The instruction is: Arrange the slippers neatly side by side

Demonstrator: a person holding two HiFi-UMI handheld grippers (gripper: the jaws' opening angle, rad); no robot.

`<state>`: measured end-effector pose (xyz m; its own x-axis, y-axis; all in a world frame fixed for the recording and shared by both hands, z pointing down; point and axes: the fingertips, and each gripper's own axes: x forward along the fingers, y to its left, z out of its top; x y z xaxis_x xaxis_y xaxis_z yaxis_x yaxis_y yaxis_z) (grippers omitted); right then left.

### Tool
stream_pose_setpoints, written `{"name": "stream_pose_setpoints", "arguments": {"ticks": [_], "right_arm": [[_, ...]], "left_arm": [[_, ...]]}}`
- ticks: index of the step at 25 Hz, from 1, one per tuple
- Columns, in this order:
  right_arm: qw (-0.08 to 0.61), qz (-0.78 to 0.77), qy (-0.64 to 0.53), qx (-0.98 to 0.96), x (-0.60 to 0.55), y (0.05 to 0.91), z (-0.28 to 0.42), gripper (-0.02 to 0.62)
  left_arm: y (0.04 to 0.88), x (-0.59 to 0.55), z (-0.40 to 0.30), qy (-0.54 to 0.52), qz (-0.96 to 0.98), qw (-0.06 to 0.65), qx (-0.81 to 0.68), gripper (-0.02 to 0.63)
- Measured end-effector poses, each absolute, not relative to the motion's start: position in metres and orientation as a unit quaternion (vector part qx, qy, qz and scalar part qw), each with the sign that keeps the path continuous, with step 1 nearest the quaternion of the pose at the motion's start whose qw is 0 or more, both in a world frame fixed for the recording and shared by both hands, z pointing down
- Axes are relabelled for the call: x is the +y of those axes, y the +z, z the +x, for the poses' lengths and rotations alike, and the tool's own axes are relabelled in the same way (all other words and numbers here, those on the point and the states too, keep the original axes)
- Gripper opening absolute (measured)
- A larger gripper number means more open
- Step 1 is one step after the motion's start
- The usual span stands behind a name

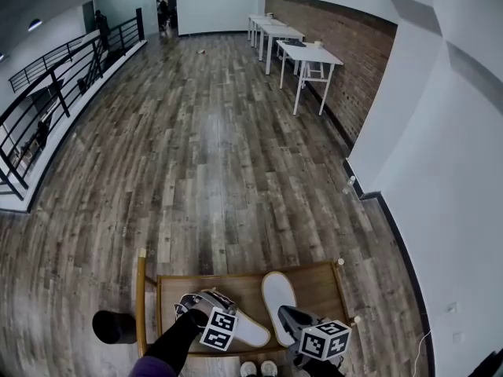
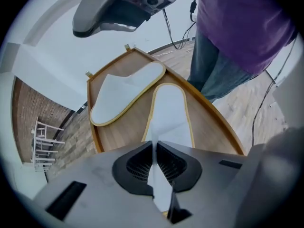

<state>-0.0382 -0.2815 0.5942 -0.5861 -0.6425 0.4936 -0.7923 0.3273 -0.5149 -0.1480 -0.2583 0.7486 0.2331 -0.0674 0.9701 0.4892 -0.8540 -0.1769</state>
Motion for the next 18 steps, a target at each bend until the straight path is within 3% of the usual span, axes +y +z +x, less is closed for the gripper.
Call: {"name": "stream_pose_setpoints", "arguments": {"ticks": [13, 15, 18], "right_arm": [[0.098, 0.445, 0.380, -0.805, -0.281, 0.598, -0.037, -0.003], [0.098, 0.443, 0.380, -0.806, -0.281, 0.598, -0.040, -0.003], [0.098, 0.439, 0.376, -0.810, -0.283, 0.594, -0.045, -0.003]], "left_arm": [[0.735, -0.270, -0.150, -0.572, -0.802, 0.160, -0.063, 0.040], [0.727, -0.274, -0.150, -0.560, -0.820, 0.113, -0.020, 0.040], [0.706, -0.290, -0.154, -0.496, -0.858, -0.057, 0.121, 0.040]]}}
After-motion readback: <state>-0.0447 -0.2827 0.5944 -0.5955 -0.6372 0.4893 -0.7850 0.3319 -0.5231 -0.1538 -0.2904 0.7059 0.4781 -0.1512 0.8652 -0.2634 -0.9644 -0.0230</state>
